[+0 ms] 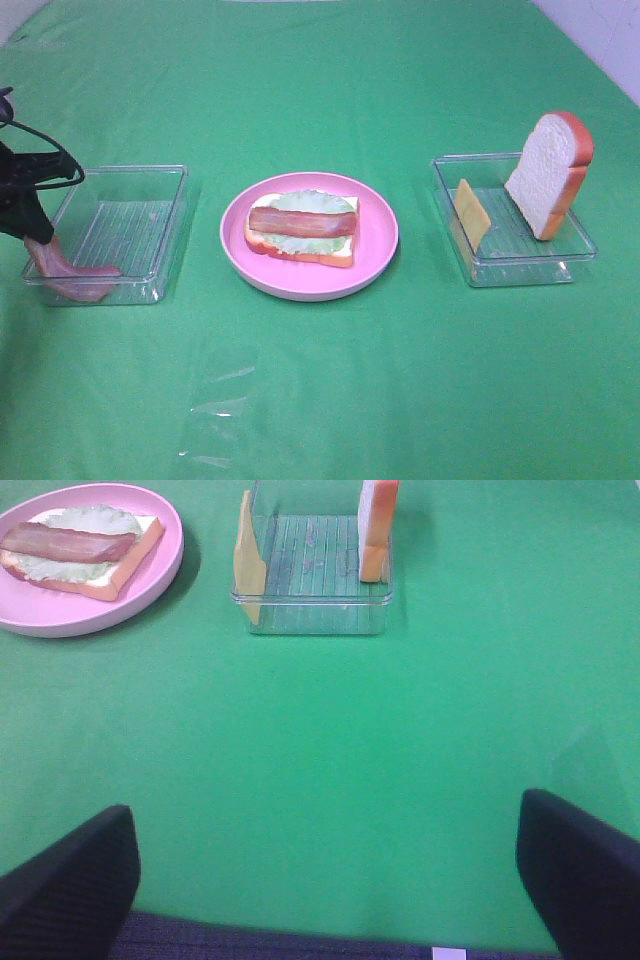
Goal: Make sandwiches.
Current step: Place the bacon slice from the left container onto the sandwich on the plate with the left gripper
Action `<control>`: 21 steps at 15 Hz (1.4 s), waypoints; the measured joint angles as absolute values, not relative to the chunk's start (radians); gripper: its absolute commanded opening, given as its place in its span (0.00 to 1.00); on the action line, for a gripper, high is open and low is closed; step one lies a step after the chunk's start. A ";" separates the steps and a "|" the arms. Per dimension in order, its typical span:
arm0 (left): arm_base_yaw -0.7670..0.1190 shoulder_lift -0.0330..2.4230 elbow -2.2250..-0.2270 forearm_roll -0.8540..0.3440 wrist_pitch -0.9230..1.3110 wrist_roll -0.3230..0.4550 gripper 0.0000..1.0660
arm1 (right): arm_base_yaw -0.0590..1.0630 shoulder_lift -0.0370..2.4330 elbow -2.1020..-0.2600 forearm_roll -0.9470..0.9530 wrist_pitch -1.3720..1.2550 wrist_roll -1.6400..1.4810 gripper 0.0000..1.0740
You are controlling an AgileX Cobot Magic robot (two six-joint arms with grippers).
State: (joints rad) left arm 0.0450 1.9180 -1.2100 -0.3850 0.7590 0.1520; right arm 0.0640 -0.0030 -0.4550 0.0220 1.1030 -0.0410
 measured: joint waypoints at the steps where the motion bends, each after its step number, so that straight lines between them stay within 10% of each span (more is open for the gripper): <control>1: 0.045 1.918 -1.210 -0.396 0.764 0.152 0.00 | 0.064 -0.003 -0.455 0.022 1.103 -0.041 0.92; 10: 0.031 1.794 -1.445 -0.457 0.934 0.152 0.00 | 0.064 -0.003 -0.455 0.022 1.103 -0.041 0.92; 21: -0.339 1.876 -1.619 -0.648 0.751 0.067 0.00 | 0.064 -0.003 -0.455 0.022 1.103 -0.041 0.92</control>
